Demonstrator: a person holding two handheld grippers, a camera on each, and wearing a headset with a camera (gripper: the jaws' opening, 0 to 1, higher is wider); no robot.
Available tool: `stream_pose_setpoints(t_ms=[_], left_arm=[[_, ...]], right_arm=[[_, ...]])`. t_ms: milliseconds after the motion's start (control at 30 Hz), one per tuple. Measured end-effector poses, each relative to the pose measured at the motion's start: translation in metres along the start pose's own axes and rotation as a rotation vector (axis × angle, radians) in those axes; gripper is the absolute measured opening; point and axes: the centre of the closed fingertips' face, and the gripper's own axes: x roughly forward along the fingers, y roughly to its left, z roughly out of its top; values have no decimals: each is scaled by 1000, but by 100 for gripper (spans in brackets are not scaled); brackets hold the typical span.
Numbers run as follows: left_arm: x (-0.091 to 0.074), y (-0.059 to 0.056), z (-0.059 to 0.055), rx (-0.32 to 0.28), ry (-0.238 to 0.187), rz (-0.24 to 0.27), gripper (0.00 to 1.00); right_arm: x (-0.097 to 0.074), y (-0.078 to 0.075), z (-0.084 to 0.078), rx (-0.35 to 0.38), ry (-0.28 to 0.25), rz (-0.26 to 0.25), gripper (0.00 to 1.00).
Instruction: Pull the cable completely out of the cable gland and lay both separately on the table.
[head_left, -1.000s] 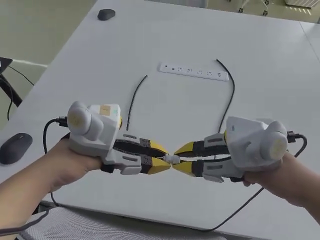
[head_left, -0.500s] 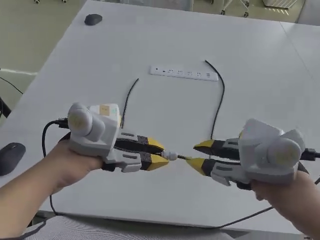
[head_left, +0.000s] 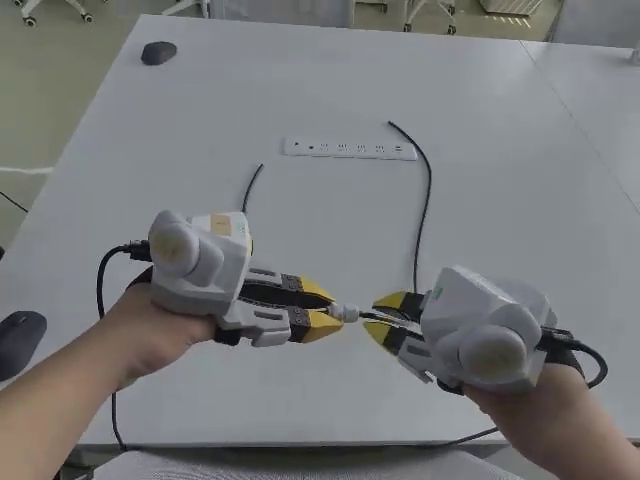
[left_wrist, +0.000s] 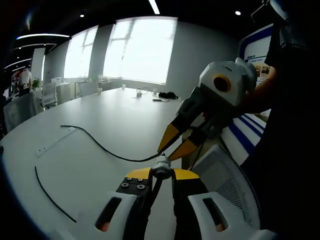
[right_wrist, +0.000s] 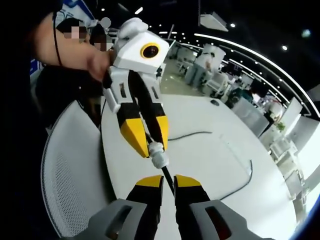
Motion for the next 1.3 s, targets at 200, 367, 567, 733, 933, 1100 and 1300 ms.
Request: stream_pose_setpoints(t_ms=[200, 367, 567, 733, 933, 1100, 1300], left_arm=[[2, 1, -2, 8, 3, -22, 15], [5, 1, -5, 13, 12, -37, 15], [7, 2, -9, 5, 19, -60, 15], [7, 3, -12, 9, 25, -57, 15], [3, 7, -12, 7, 15, -45, 15], [0, 7, -9, 2, -2, -37, 15], [1, 9, -8, 3, -5, -31, 15]], right_arm=[[5, 2, 0, -20, 25, -31, 2], [6, 3, -5, -76, 38, -42, 1], [8, 7, -6, -148, 46, -39, 1], [10, 6, -8, -132, 60, -39, 0], [10, 1, -11, -83, 68, -45, 0], [9, -4, -15, -29, 61, -53, 0], [10, -9, -24, 94, 72, -71, 0]])
